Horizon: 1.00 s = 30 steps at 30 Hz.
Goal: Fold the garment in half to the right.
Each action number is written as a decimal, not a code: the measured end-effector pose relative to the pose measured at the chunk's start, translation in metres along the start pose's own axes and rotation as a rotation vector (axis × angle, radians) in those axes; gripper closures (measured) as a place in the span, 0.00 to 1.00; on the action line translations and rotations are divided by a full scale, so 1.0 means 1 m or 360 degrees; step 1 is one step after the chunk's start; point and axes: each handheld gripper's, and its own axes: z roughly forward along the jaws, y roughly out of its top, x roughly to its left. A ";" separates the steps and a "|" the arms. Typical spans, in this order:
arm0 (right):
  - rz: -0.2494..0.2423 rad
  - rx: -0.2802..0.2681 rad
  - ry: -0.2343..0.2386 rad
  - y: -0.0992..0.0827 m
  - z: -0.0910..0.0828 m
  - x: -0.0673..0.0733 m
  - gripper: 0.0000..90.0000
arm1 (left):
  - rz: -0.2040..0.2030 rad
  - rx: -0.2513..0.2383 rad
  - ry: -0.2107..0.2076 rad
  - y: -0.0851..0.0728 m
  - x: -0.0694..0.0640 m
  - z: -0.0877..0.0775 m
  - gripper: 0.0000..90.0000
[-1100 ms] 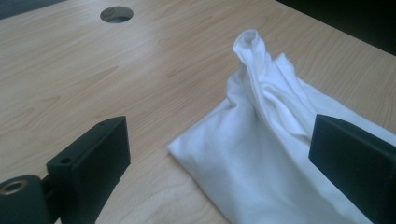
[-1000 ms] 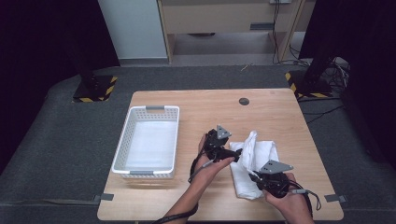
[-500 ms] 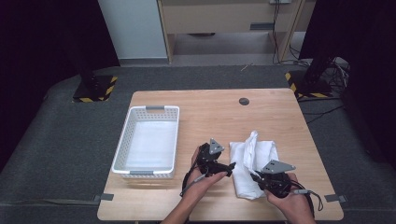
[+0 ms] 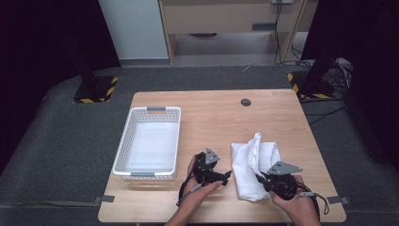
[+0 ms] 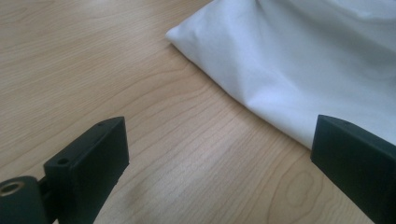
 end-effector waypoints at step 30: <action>0.0083 0.0003 -0.0055 -0.021 -0.002 -0.018 0.89 | 0.0081 0.0049 0.0076 -0.012 0.001 -0.006 0.04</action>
